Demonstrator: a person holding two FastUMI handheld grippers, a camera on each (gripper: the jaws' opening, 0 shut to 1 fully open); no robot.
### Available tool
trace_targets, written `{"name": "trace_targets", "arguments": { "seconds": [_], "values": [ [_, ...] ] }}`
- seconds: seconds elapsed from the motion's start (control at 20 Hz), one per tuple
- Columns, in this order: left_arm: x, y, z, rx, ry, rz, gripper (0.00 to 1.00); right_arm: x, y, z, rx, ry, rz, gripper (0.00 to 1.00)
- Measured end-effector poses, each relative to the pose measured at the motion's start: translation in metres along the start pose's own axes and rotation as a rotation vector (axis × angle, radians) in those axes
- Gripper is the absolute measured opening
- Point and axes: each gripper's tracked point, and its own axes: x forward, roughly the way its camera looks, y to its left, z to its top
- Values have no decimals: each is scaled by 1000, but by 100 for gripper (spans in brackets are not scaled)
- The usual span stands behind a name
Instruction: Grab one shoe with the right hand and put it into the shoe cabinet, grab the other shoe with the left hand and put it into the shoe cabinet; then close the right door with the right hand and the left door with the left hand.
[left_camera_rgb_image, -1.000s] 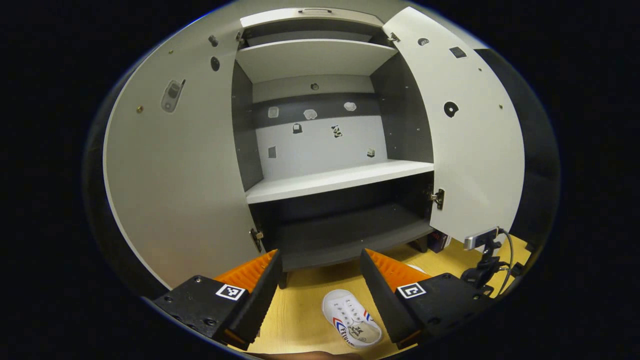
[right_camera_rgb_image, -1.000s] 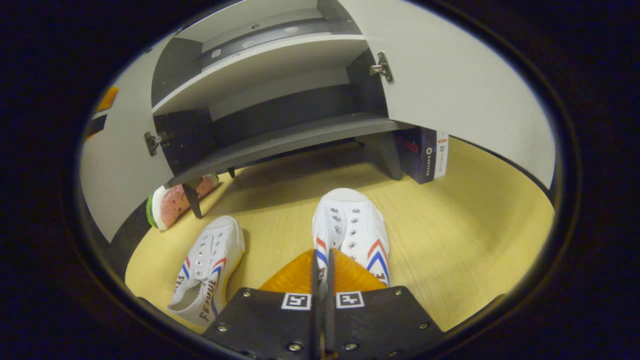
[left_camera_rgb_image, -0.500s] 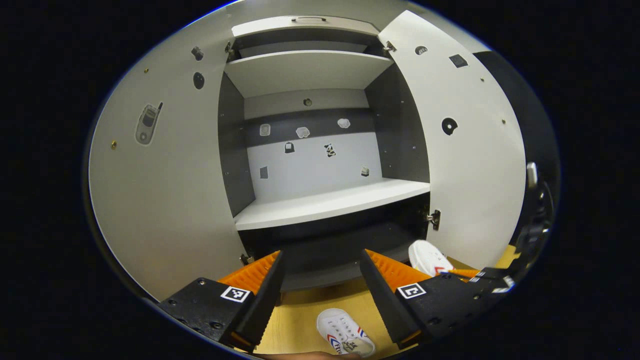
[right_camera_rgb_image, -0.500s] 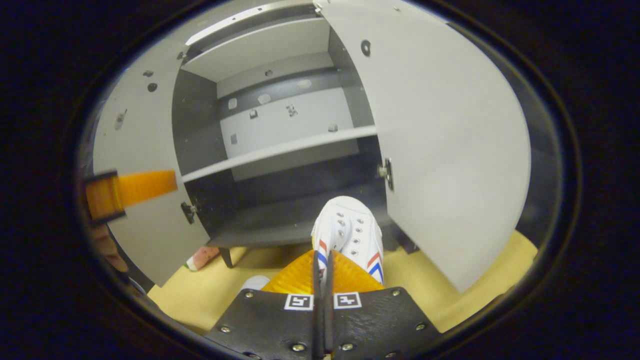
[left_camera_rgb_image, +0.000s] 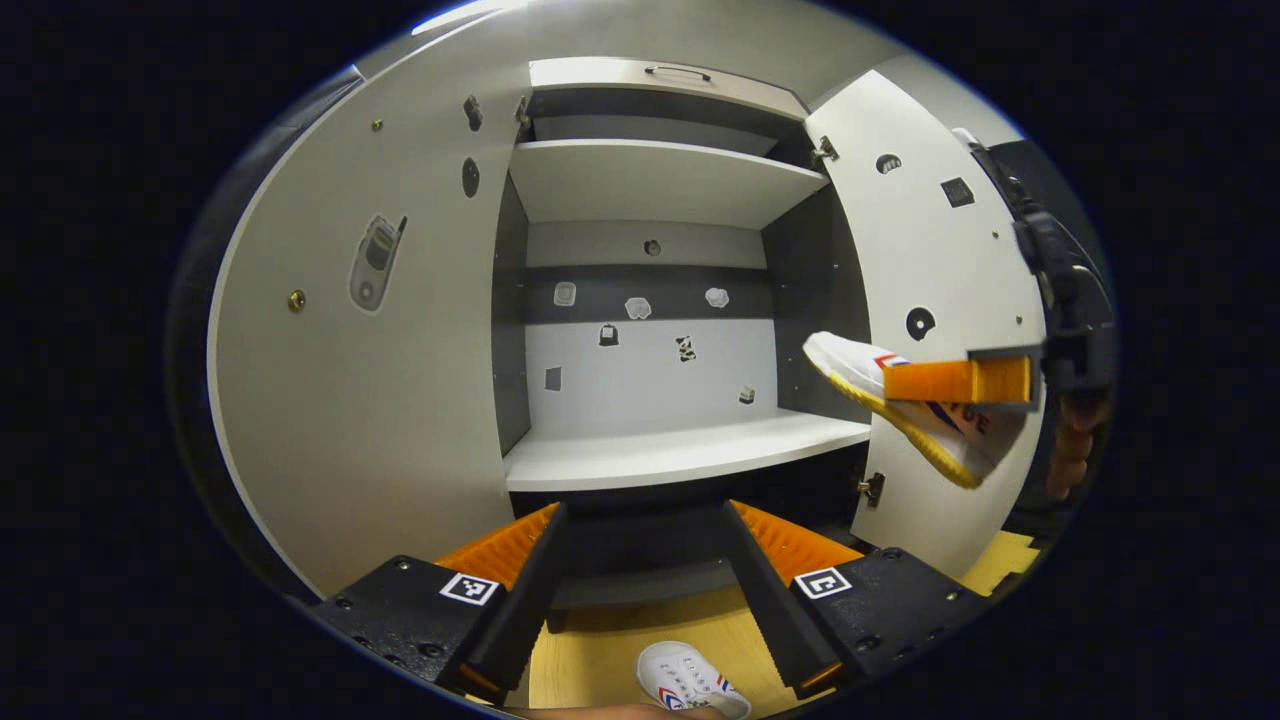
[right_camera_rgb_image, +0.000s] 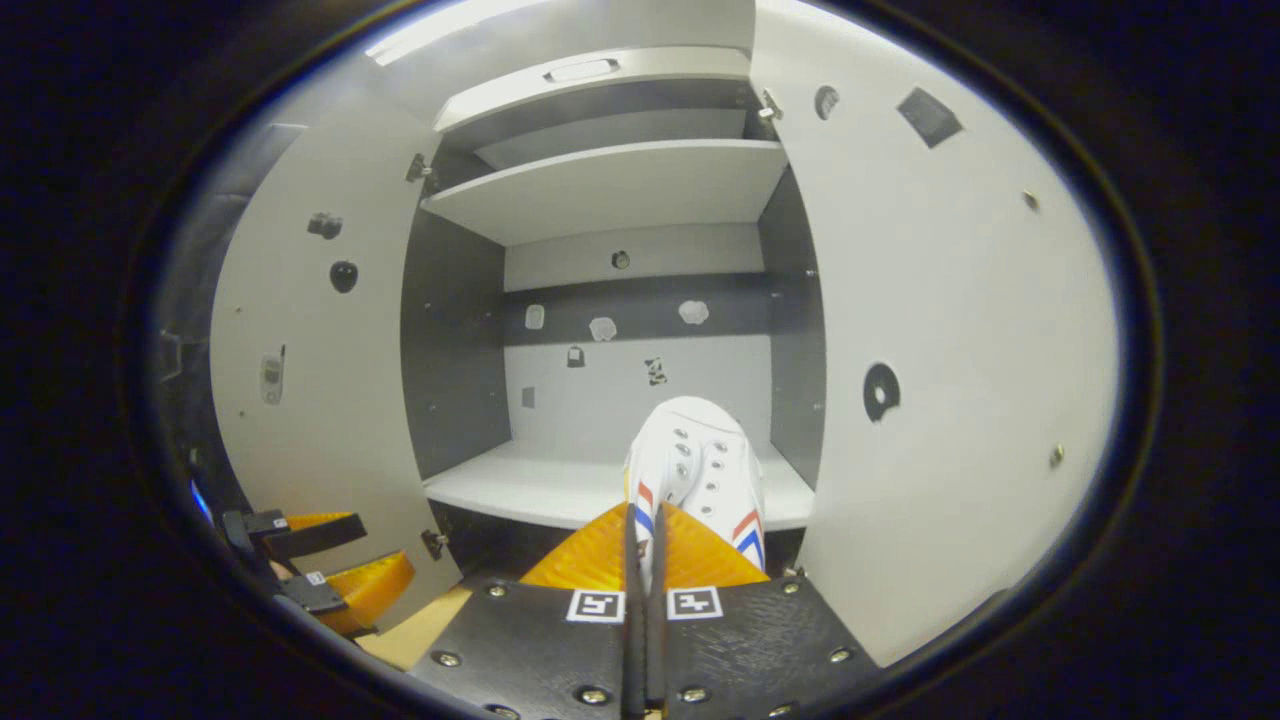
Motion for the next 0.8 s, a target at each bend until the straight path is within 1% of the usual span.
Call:
{"name": "trace_targets", "arguments": {
  "seconds": [0.1,0.2,0.3,0.35,0.45,0.55,0.6,0.65,0.8],
  "values": [
    [-2,9,9,-19,-28,18,92,35,-2,17,-17,19,-12,1],
    [-3,17,14,-11,-50,34,92,70,-1,24,-32,52,-20,1],
    [-4,20,17,2,-65,33,92,106,2,26,-40,86,-17,1],
    [-4,22,19,-3,-73,30,92,123,2,22,-35,107,-16,1],
    [-5,18,21,-18,-77,-1,91,154,4,7,-18,156,-9,1],
    [-6,17,22,-19,-83,-10,90,181,6,-10,-31,196,-2,1],
    [-6,17,22,-16,-84,-10,90,191,5,-17,-41,212,0,1],
    [-6,18,22,-13,-82,-7,90,189,4,-23,-36,225,-3,1],
    [-6,19,22,-14,-83,10,90,204,-1,-33,-26,235,-4,1]
  ]
}}
